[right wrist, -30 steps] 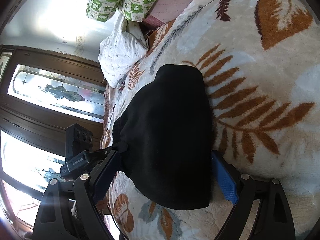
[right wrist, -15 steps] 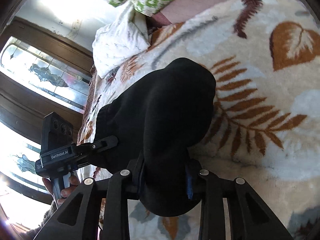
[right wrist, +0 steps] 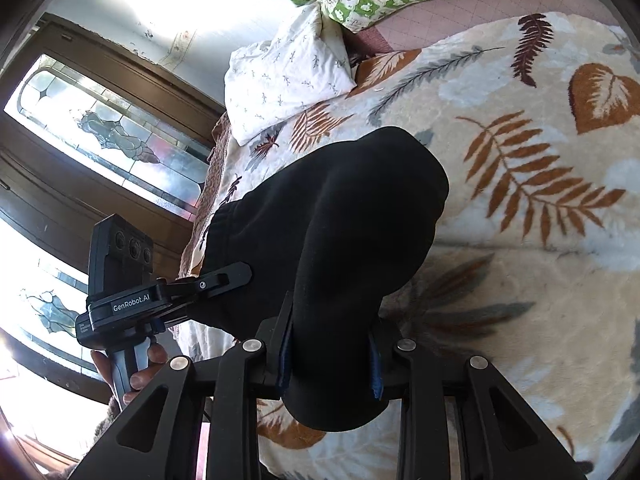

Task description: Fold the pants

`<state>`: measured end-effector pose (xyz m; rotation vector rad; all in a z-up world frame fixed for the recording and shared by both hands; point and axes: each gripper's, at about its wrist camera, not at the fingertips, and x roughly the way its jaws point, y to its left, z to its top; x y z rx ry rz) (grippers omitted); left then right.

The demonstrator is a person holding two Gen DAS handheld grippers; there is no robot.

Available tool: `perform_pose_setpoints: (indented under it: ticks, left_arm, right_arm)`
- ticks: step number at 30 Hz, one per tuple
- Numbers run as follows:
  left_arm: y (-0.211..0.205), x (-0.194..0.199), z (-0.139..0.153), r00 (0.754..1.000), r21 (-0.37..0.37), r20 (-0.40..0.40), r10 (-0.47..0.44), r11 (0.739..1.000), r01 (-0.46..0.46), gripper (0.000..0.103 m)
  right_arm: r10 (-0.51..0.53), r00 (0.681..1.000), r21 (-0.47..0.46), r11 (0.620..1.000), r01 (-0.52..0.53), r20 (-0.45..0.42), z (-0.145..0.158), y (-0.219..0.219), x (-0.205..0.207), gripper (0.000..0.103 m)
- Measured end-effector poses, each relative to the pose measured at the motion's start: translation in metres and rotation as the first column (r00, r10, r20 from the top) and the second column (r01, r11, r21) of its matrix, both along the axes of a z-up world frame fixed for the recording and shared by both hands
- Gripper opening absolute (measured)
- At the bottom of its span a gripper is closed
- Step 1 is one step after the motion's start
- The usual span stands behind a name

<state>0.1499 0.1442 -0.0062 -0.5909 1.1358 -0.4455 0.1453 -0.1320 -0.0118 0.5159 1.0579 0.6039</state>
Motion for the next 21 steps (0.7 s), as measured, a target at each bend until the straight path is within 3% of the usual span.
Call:
perform_pose_setpoints:
  ticks: [10, 16, 21]
  left_arm:
    - [-0.006, 0.053, -0.005, 1.0, 0.051, -0.007, 0.004, 0.999, -0.003, 0.028]
    - [0.016, 0.069, -0.04, 0.998, 0.095, -0.069, 0.006, 0.995, 0.0, 0.029]
    - [0.023, 0.074, -0.069, 0.995, 0.118, -0.094, -0.016, 0.993, 0.027, 0.036]
  right_arm:
    - [-0.046, 0.999, -0.026, 0.999, 0.047, 0.013, 0.009, -0.002, 0.038, 0.03]
    - [-0.046, 0.999, -0.031, 0.999, 0.045, -0.027, -0.019, 0.016, 0.066, 0.03]
    - [-0.048, 0.998, -0.089, 0.995, 0.044, -0.044, -0.049, 0.022, 0.074, 0.04]
